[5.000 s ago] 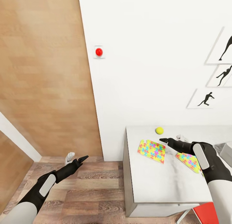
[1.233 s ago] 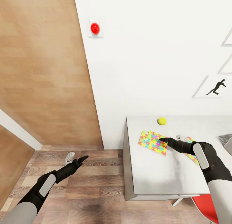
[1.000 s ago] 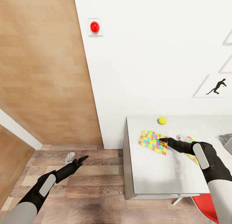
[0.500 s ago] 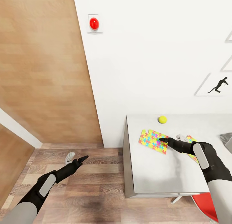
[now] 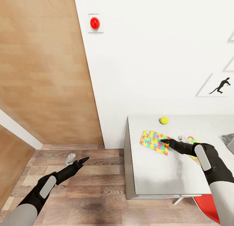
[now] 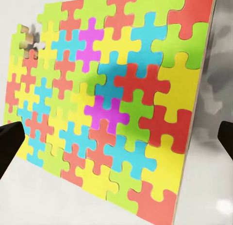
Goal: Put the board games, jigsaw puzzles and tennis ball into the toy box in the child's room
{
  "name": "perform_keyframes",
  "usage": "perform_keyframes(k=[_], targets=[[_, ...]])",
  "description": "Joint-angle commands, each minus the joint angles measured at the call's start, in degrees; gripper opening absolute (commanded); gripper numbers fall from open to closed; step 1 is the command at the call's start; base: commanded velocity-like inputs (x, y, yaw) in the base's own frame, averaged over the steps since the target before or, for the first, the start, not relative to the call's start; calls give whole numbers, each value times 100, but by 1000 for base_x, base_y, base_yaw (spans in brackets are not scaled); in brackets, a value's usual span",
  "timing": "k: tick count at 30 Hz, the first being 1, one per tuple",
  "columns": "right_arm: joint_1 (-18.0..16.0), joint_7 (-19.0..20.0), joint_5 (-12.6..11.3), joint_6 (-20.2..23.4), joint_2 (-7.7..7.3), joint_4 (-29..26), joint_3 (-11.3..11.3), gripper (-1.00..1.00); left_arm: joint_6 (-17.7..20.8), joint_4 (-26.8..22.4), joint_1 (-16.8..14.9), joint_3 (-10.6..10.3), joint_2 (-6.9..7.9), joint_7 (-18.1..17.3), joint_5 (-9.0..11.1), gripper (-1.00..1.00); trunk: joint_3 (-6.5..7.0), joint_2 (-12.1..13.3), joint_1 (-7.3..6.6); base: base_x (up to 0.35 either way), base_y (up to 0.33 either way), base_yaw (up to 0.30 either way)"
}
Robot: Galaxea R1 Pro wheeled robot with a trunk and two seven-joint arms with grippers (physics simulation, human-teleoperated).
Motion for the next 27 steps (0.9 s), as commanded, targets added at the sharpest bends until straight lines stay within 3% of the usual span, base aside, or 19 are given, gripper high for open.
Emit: perform_keyframes(k=[1, 9, 27], targets=[[-5, 50, 45, 26, 1, -1, -13, 100, 45, 1, -3, 10, -1, -8, 31, 100, -9, -10, 3, 0, 0, 0], [-5, 50, 45, 26, 1, -1, -13, 100, 45, 1, -3, 10, -1, -8, 31, 100, -10, -10, 3, 0, 0, 22], [-5, 50, 45, 26, 1, -1, -19, 100, 45, 1, -3, 10, -2, -8, 31, 100, -11, -10, 3, 0, 0, 116]])
